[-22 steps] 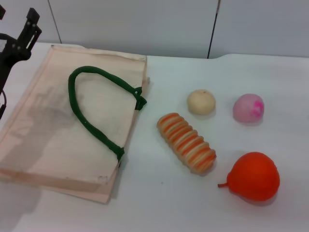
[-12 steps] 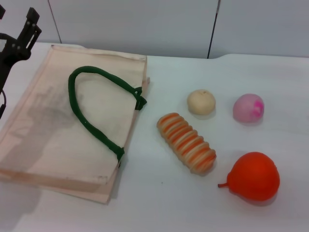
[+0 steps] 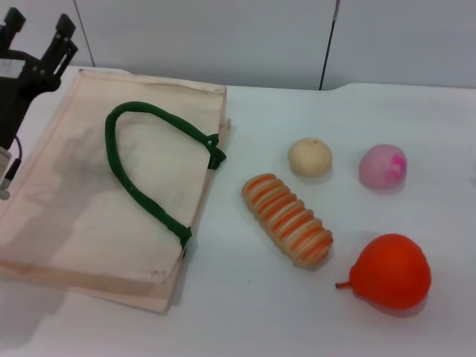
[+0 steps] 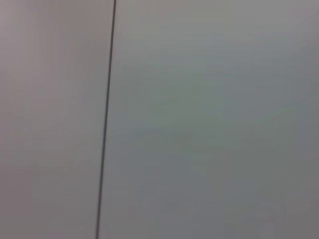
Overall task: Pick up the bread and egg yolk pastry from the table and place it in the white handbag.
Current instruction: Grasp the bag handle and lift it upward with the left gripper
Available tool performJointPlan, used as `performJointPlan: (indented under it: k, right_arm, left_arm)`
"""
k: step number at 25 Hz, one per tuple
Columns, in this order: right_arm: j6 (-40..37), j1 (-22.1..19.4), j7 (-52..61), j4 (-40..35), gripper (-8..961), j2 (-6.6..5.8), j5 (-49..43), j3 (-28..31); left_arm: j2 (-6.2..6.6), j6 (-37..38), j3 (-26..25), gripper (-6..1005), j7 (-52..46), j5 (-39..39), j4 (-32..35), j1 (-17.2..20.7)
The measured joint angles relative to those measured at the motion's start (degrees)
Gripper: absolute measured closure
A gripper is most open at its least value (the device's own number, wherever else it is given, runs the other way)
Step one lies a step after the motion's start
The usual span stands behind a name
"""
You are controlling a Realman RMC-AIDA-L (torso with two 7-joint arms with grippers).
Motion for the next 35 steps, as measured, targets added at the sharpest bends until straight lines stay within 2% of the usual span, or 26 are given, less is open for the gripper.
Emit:
performJointPlan:
  k: [7, 14, 20, 24, 28, 35]
  right_arm:
    - [0.3, 0.1, 12.3, -2.9, 76, -0.66, -7.8, -0.2]
    - [4.2, -0.8, 32.8, -16.1, 76, -0.95, -25.6, -0.3]
    - [6.5, -0.2, 40.4, -21.4, 75, -0.85, -37.6, -0.2]
    - [9.4, 2.1, 44.6, -23.2, 76, -0.8, -44.3, -0.2]
    - [10.6, 2.5, 47.7, -25.0, 76, -0.6, -47.2, 0.1]
    - [12.9, 1.8, 47.9, -25.1, 76, -0.53, -47.1, 0.4]
  left_arm:
    - [0.58, 1.7, 0.0, 197, -11.5, 7.4, 4.1, -0.3]
    - [1.58, 6.9, 0.1, 198, -29.8, 16.5, 10.2, -1.9]
    - [3.02, 11.8, 0.0, 199, -43.2, 27.8, 14.3, -4.2]
    - [3.25, 16.1, 0.0, 199, -55.4, 37.8, 20.2, -5.5]
    - [2.75, 17.1, 0.0, 199, -64.2, 45.1, 25.5, -6.7]
    - [2.63, 15.5, 0.1, 200, -80.0, 56.1, 32.3, -7.7]
